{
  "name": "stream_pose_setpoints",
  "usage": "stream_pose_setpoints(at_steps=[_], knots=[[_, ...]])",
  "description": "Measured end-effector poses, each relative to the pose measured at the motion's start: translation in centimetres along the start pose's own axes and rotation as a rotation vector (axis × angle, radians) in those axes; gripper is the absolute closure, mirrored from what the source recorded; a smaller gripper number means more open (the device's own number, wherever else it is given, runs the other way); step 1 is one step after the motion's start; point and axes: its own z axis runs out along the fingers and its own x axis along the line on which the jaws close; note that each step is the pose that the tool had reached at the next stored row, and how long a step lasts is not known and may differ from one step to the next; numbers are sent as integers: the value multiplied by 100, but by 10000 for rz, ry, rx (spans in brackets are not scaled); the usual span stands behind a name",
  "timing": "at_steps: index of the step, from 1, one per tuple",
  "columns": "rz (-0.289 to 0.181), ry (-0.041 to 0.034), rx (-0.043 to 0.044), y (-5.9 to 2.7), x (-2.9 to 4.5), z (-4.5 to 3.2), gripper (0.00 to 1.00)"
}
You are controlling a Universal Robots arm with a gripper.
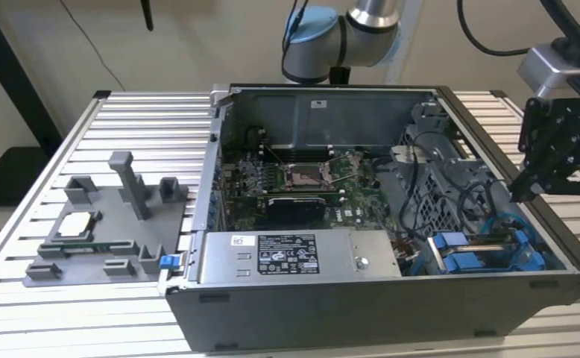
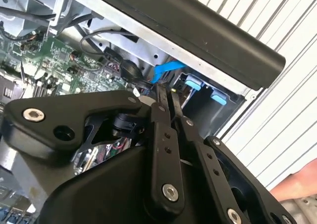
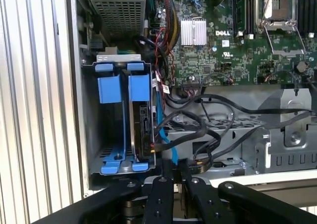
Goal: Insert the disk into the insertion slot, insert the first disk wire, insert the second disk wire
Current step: 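Insert the second disk wire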
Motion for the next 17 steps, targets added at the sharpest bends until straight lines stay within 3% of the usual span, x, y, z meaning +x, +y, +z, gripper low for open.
stream_pose_setpoints(at_steps=[9, 17], knots=[[1, -56, -4, 82, -14, -168, 100], [0, -78, -5, 146, -21, -263, 100]])
